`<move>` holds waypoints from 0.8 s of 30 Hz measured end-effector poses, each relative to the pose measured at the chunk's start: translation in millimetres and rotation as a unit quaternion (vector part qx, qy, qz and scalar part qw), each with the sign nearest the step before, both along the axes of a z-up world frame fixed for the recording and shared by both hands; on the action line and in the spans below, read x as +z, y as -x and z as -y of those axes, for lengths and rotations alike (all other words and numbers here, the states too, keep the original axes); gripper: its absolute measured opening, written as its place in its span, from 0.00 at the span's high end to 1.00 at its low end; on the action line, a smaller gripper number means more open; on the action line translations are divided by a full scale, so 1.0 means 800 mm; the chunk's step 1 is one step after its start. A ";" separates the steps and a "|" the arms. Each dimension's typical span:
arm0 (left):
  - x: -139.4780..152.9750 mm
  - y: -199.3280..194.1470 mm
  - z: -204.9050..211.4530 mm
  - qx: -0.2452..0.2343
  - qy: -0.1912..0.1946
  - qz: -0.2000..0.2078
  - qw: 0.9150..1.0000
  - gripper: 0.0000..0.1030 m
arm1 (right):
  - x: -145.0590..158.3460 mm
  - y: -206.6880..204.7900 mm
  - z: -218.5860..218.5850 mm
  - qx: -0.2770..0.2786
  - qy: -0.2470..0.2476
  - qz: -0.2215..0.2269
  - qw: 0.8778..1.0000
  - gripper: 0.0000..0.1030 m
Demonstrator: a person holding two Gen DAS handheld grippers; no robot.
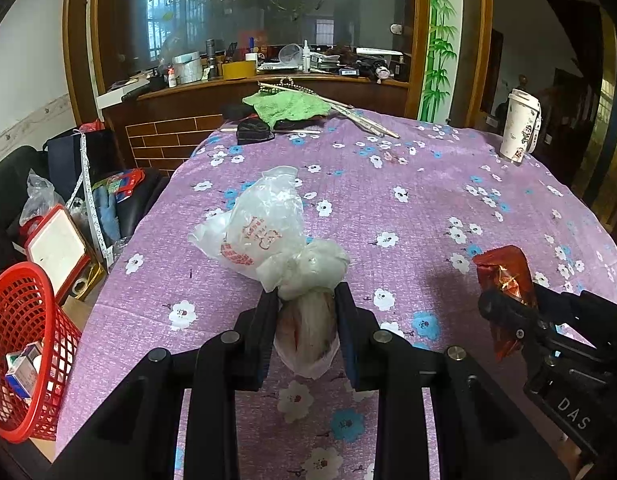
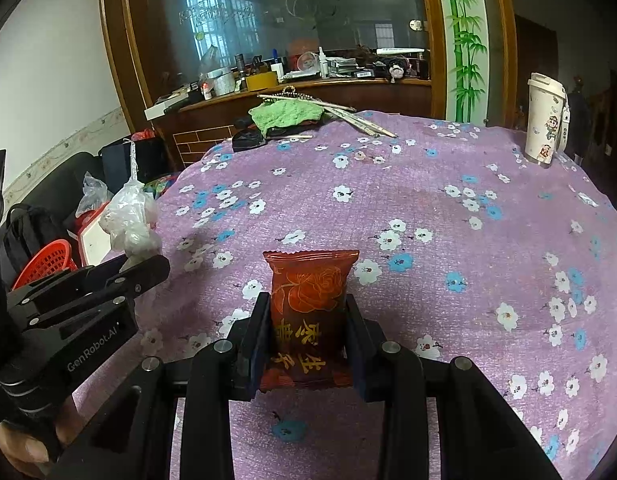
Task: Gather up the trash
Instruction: 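Carry the plastic bag with the left tool while the right tool carries the snack packet to the basket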
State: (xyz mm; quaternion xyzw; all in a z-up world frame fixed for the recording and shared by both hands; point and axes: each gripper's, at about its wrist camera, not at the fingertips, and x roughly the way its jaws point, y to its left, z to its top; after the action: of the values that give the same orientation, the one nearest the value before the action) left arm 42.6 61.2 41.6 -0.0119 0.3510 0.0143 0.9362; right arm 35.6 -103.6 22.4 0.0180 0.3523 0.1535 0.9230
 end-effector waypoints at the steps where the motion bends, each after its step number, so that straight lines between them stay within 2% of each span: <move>1: 0.000 0.000 0.000 0.001 0.000 0.000 1.000 0.74 | 0.000 0.000 0.000 -0.001 -0.001 0.000 1.000 0.64; 11: 0.000 -0.001 -0.003 0.001 0.011 -0.004 1.000 0.74 | 0.001 -0.001 0.000 -0.001 -0.004 0.001 1.000 0.64; 24: 0.035 0.041 -0.023 0.012 0.014 0.015 1.000 0.74 | 0.026 0.017 -0.006 -0.006 -0.027 -0.013 1.000 0.64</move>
State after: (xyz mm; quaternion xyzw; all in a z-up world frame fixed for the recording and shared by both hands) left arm 10.0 79.8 69.9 -0.0295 0.3369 0.0202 0.9409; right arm 22.3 -98.6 43.0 0.0473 0.3598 0.1572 0.9185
